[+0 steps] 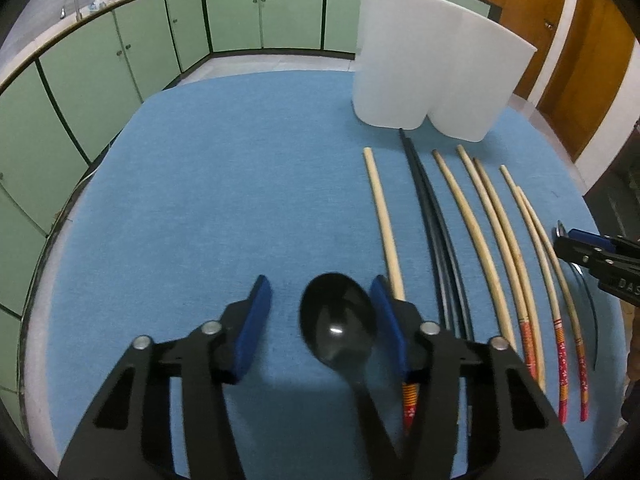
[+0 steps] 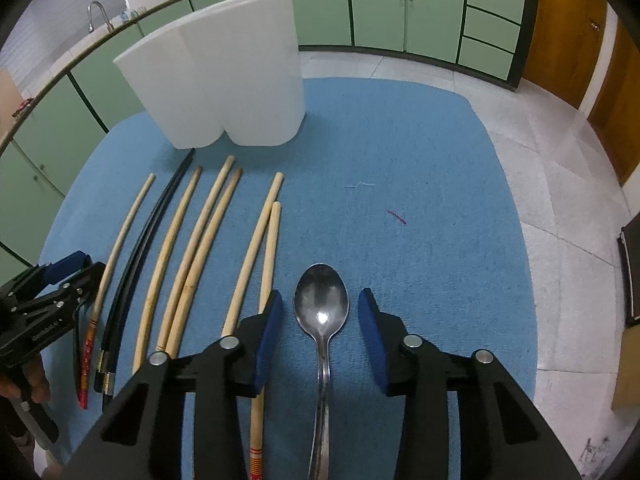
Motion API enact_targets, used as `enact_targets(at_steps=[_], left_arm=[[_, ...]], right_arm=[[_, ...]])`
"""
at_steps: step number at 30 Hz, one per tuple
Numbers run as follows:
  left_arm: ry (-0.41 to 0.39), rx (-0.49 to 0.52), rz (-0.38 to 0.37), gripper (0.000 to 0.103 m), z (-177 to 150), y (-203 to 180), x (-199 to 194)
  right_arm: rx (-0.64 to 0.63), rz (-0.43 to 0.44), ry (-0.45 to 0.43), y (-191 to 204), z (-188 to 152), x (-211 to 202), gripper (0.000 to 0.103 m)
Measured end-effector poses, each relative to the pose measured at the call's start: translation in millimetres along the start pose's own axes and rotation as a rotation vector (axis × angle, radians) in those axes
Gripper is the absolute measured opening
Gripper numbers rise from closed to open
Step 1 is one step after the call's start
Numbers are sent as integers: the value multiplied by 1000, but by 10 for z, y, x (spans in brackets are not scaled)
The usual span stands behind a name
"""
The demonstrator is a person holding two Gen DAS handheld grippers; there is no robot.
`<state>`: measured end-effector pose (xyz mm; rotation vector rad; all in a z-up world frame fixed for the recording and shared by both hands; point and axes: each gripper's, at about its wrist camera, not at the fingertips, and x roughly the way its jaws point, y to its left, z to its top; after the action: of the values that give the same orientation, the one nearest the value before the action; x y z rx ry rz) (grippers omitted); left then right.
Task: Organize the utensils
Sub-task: 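Grasp the black spoon with the left tool while the right tool grasps the metal spoon, then carry both spoons over the white holder and open both tools to drop them in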
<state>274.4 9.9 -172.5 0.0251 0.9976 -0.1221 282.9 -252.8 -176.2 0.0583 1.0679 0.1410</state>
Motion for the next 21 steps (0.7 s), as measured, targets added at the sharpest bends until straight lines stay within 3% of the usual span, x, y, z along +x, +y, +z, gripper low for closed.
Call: enact_targets(at_steps=[2,9,17,21], left_arm=[[-4,2,-12,35,-3,-32,-10],[-53,-18,-71,34,-29,-6,-142],[-309,-22,-89,34,-75,22,-734],[-395,-11,-95,34,-51,-37,-939]], right_arm=[[-10,-4,1,19,-1,-1,28],[7,13,-67,18,-92,-225,28],[23,73,-276,20,-175,-853,28],[17,83,-346,-1,-89,-1086,28]])
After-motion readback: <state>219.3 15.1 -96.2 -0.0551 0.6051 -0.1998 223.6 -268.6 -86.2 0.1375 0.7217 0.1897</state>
